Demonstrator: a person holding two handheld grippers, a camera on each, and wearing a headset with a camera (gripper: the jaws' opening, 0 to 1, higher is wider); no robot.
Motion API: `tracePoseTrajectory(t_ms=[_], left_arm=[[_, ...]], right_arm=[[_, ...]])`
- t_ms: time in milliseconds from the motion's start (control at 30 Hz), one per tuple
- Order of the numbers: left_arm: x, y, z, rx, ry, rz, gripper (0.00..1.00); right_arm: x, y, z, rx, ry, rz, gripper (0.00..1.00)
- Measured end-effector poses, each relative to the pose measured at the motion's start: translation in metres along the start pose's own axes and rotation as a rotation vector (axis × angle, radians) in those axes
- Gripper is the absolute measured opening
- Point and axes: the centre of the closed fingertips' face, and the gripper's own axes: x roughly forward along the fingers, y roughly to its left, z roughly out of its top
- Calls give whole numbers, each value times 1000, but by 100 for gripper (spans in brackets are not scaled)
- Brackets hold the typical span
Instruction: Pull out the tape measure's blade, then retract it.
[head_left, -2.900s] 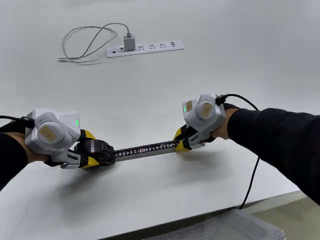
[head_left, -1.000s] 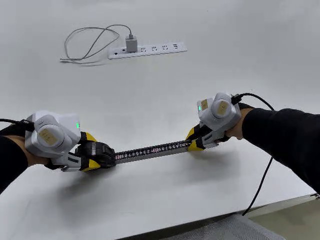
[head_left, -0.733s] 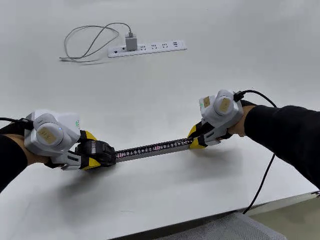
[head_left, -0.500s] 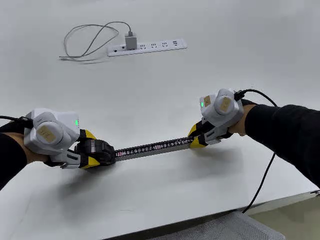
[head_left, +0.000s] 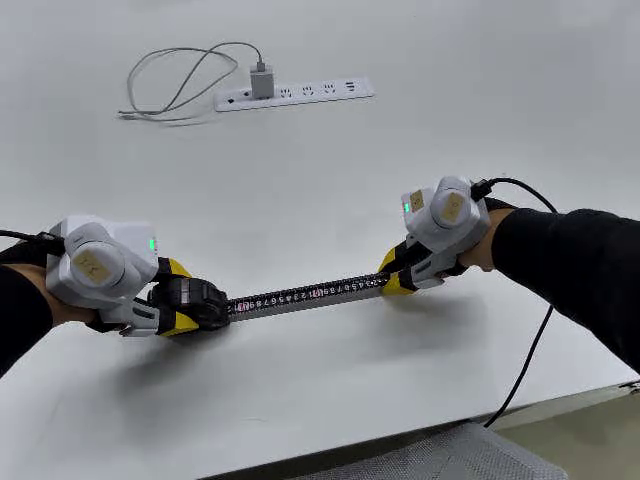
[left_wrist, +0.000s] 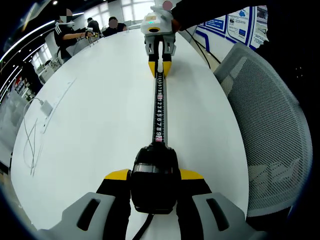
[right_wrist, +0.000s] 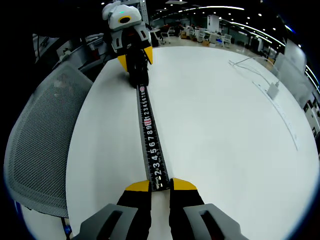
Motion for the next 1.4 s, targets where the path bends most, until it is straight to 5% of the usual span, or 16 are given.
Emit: tracePoseTrajectory(t_ms=[1400], left_arm=[[-1,0,0,0,-4,0,30]], right_arm=[[-8,0,-9,6,12,-15,9]])
